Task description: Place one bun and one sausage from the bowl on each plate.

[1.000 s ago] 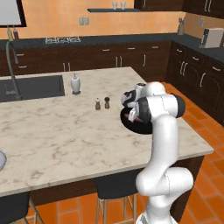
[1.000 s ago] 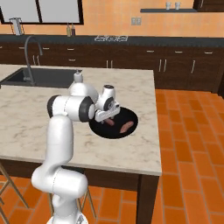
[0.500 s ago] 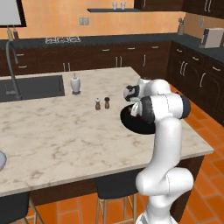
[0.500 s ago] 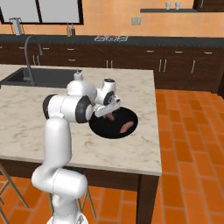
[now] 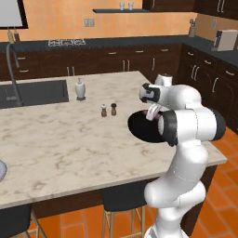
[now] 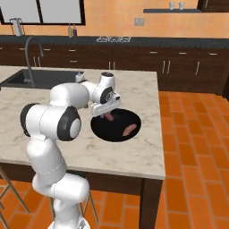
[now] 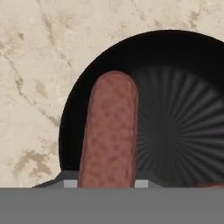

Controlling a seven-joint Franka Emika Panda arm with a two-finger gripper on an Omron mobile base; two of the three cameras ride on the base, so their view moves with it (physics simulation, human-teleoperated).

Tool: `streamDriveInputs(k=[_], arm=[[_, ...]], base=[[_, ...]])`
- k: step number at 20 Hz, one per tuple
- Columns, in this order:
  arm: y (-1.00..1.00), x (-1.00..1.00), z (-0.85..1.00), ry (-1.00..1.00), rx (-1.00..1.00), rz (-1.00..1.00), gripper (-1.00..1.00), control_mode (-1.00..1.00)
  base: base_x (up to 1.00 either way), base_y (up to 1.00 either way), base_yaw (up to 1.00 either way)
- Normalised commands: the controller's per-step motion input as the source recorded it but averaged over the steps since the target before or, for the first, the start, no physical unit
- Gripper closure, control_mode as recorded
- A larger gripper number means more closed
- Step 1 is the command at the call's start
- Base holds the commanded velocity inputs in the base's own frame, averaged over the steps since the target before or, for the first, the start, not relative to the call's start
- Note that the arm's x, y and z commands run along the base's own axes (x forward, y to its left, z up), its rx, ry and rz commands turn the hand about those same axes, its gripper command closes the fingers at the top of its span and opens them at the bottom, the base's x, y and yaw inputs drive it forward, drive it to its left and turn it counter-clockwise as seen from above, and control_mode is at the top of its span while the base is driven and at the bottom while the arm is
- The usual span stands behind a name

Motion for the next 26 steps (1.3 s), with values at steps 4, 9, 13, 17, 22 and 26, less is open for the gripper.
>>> streamDriveInputs(k=[4, 9, 13, 17, 22, 26], arm=[[0.03, -0.88, 0.77, -0.05, 0.0, -0.03, 1.0, -1.0], [0.2, -0.32, 0.12, 0.0, -0.02, 0.02, 1.0, 1.0], [0.0, 0.0, 0.0, 0.0, 0.0, 0.0, 1.0, 1.0], [0.0, 0.0, 0.0, 0.0, 0.0, 0.0, 1.0, 1.0], [0.0, 0.0, 0.0, 0.0, 0.0, 0.0, 1.0, 1.0], [0.0, 0.0, 0.0, 0.0, 0.0, 0.0, 1.0, 1.0]], base=[[0.0, 0.0, 0.0], [-0.24, 0.27, 0.05], [-0.49, 1.0, 0.02], [-0.5, 1.0, 0.01], [-0.8, 1.0, 0.04], [-0.62, 1.0, 0.01]])
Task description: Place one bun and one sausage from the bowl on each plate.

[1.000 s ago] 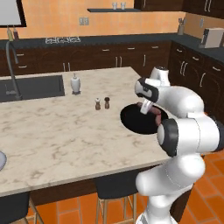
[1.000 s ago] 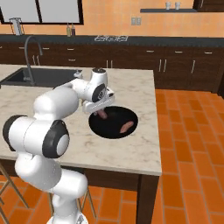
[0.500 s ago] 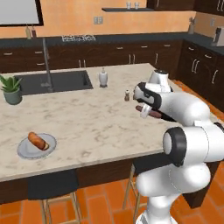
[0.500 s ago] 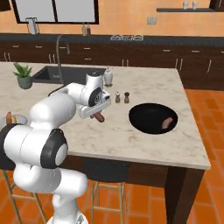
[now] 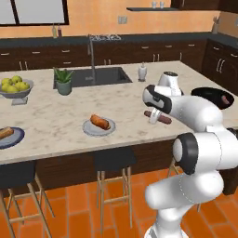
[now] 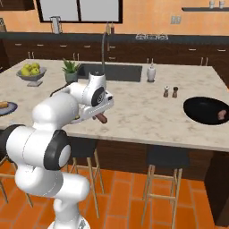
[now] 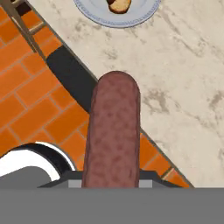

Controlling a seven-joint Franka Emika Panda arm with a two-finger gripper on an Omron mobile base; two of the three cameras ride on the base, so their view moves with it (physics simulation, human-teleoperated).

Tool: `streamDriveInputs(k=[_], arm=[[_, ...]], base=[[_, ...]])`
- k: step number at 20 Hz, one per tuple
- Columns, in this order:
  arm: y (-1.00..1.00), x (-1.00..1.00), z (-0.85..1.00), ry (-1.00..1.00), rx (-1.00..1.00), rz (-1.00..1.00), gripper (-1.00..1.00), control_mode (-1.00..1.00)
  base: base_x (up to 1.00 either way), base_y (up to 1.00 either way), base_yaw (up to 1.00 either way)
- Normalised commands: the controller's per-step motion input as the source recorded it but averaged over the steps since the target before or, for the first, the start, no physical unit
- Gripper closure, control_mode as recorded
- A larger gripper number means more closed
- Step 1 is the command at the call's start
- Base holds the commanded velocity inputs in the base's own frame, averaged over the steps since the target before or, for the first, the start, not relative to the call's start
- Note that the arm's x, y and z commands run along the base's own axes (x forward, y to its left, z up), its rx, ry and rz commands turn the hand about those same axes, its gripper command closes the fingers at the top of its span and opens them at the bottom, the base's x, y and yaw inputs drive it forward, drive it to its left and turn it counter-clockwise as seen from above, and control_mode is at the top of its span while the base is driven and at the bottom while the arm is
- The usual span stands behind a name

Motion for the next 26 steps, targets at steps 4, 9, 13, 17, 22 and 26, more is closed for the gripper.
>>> streamDriveInputs(k=[4, 9, 13, 17, 22, 26], arm=[[0.0, 0.0, 0.0, 0.0, 0.0, 0.0, 1.0, 1.0], [0.0, 0.0, 0.0, 0.0, 0.0, 0.0, 1.0, 1.0], [0.0, 0.0, 0.0, 0.0, 0.0, 0.0, 1.0, 1.0], [0.0, 0.0, 0.0, 0.0, 0.0, 0.0, 1.0, 1.0], [0.0, 0.0, 0.0, 0.0, 0.0, 0.0, 1.0, 1.0], [0.0, 0.0, 0.0, 0.0, 0.0, 0.0, 1.0, 1.0]], base=[[-0.35, 1.0, 0.0], [-0.03, 1.0, 0.0], [0.38, 1.0, -0.07], [0.59, 1.0, -0.08], [0.56, 1.0, -0.06], [0.57, 0.8, -0.03]])
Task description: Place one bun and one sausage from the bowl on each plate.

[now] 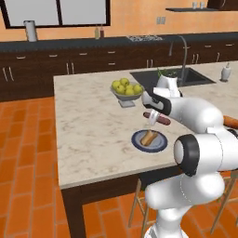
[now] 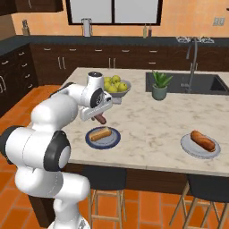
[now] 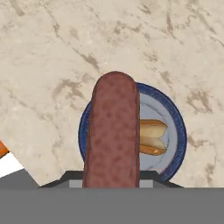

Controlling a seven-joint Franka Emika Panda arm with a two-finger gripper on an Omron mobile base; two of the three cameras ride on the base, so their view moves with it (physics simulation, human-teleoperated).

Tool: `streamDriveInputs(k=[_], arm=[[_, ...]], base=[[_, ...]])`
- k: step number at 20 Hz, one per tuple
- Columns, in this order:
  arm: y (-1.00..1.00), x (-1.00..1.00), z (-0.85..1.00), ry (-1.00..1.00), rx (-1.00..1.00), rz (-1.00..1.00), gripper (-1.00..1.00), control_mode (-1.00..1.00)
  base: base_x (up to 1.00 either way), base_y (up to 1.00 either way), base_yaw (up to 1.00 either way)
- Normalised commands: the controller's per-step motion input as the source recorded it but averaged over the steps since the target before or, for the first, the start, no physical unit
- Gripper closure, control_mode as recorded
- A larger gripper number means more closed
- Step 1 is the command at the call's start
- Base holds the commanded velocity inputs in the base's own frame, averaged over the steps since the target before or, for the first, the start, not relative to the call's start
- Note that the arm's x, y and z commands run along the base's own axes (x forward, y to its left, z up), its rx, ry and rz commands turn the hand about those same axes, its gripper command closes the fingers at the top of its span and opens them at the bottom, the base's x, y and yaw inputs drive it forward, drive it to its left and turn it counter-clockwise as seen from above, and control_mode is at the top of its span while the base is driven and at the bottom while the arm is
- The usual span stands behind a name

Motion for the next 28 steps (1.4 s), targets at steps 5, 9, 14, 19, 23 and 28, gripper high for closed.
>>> streamDriveInputs(k=[5, 9, 14, 19, 23, 28], arm=[[-0.2, 0.41, -0.05, 0.01, 0.03, 0.09, 1.0, -1.0], [-0.44, -0.04, -0.31, 0.0, 0.0, 0.3, 1.0, -1.0], [-0.01, -0.29, -0.25, 0.0, -0.01, 0.48, 1.0, -1.0], [-0.11, -0.42, -0.26, -0.05, -0.01, 0.46, 1.0, -1.0], [-0.15, -0.32, -0.24, -0.06, 0.0, 0.39, 1.0, -1.0], [-0.11, 0.03, -0.46, -0.01, 0.0, 0.37, 1.0, -1.0]], base=[[0.12, 0.09, 0.0], [0.0, 0.0, 0.0], [0.0, 0.0, 0.0], [0.0, 0.0, 0.0], [0.0, 0.0, 0.0], [0.0, 0.0, 0.0]])
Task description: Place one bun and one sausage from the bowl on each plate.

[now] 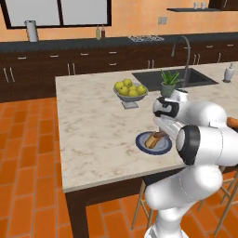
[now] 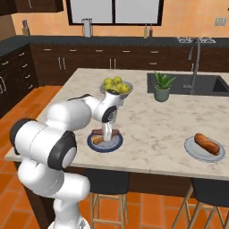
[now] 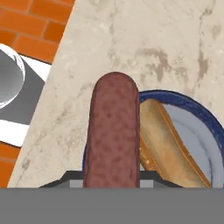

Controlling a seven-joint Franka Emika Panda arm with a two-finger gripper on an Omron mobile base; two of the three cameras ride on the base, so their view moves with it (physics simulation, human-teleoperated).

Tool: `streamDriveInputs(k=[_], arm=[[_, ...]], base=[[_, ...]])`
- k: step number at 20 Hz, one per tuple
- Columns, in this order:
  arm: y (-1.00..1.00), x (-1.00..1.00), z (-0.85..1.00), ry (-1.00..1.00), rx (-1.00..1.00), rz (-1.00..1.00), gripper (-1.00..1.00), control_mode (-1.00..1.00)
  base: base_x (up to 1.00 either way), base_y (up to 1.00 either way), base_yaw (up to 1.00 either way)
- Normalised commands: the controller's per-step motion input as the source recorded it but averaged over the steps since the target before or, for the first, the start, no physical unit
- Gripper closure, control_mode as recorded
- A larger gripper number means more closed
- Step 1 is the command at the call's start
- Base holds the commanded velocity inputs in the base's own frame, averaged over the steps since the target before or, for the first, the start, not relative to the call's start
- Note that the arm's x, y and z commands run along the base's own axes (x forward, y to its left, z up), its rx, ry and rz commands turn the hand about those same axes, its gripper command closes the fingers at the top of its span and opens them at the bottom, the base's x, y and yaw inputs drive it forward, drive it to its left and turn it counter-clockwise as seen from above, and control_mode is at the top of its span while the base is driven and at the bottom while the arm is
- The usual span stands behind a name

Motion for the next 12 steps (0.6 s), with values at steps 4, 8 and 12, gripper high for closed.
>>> streamDriveInputs(k=[4, 8, 12], arm=[[-0.06, 0.24, -0.53, -0.01, 0.0, 0.36, 1.0, -1.0], [-0.11, 0.28, -0.42, -0.03, 0.0, 0.3, 1.0, -1.0], [-0.04, 0.42, -0.34, -0.01, 0.0, 0.15, 1.0, -1.0]], base=[[0.0, 0.0, 0.0], [0.0, 0.0, 0.0], [0.0, 0.0, 0.0]])
